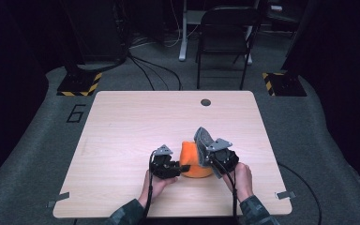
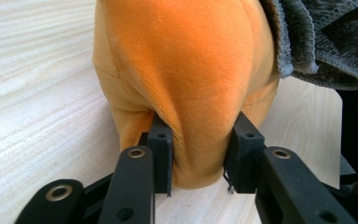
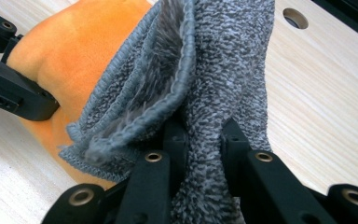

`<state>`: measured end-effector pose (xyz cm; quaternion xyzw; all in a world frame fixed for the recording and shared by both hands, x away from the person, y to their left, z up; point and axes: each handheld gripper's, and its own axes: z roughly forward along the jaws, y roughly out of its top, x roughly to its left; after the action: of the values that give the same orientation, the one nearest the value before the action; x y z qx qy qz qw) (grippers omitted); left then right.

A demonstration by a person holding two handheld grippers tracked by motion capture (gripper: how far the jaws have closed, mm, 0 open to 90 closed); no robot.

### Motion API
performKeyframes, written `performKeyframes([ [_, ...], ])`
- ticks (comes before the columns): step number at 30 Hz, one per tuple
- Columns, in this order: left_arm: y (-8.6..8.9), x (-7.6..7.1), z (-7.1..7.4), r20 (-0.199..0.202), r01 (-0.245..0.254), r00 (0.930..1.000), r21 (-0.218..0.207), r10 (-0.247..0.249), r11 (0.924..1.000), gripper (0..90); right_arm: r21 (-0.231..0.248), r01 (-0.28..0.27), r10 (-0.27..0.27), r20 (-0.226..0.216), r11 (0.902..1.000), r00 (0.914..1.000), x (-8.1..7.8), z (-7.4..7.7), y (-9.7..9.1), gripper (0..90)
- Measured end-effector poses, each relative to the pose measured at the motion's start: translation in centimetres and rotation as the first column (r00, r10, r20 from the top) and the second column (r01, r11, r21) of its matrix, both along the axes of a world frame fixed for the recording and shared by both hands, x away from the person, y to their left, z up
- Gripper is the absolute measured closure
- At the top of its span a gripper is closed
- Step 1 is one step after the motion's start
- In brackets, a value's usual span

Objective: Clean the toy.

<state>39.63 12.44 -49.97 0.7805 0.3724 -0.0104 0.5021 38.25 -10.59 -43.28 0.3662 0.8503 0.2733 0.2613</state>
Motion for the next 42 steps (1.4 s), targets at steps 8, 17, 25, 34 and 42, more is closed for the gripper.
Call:
performKeyframes([
  [8, 0.3, 0.2, 0.0, 0.059, 0.026, 0.9979, 0.03, -0.028, 0.9992, 44.9, 0.023, 0.004, -0.004, -0.012, 0.9997, 0.9999, 0.3, -0.5, -0.3, 77.8],
  [17, 0.8, -0.6, 0.8, 0.265, 0.066, 0.9579, 0.171, -0.11, 0.983, 23.7, 0.023, 0.004, -0.003, -0.019, 0.9997, 0.9998, 0.5, -0.6, -0.5, 77.9],
  [25, 0.8, -0.3, -0.3, 0.325, 0.084, 0.9298, 0.27, -0.173, 0.9593, 15.8, 0.024, 0.0, 0.0, -0.016, 0.9997, 0.9999, 0.7, -0.7, -0.5, 77.9],
  [34, 0.3, 0.3, -1.6, 0.354, 0.1, 0.9077, 0.34, -0.226, 0.9351, 16.3, 0.027, 0.008, -0.007, -0.022, 0.9996, 0.9997, 0.7, -0.7, -0.6, 77.9],
  [42, -0.2, -0.2, -1.9, 0.4, 0.119, 0.8738, 0.376, -0.277, 0.9189, 40.0, 0.022, -0.006, 0.007, -0.008, 0.9997, 0.9999, 0.9, -0.8, -0.6, 77.9],
])
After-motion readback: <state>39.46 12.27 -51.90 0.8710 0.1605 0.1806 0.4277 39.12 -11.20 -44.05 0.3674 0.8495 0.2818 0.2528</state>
